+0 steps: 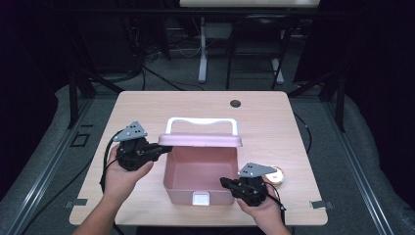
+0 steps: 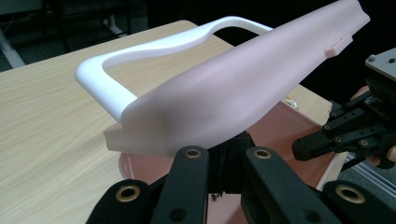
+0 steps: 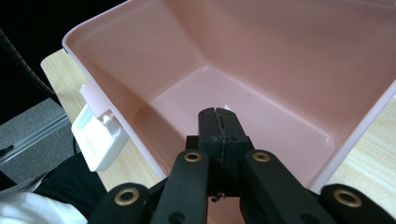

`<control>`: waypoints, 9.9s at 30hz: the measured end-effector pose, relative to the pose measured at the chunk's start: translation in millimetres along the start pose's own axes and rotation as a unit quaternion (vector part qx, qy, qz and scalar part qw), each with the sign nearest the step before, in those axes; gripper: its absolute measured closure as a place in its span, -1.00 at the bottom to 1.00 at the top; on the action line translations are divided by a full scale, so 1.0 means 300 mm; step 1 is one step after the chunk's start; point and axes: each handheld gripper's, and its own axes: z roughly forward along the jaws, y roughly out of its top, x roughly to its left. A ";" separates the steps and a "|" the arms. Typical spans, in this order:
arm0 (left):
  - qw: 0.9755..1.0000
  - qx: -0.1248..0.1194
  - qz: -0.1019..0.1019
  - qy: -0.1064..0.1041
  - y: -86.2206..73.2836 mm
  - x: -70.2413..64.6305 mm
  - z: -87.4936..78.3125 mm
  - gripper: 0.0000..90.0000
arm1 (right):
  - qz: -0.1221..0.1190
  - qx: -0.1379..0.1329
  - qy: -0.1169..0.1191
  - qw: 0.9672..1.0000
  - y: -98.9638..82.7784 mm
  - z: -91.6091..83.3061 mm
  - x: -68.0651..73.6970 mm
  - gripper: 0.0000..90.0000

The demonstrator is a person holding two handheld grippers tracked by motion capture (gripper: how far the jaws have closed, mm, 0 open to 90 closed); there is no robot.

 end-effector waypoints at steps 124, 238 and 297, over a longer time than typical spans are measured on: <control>0.998 0.003 -0.049 0.049 0.081 0.163 0.114 0.97 | -0.015 -0.006 -0.006 1.000 -0.002 0.026 0.000 1.00; 0.997 0.021 -0.052 0.055 -0.247 0.089 0.085 0.27 | 0.009 -0.059 -0.034 0.998 0.045 -0.113 -0.072 0.26; 0.997 0.026 -0.033 0.058 -0.222 0.079 0.022 0.00 | 0.056 0.325 -0.170 0.929 0.077 -0.065 -0.470 -0.80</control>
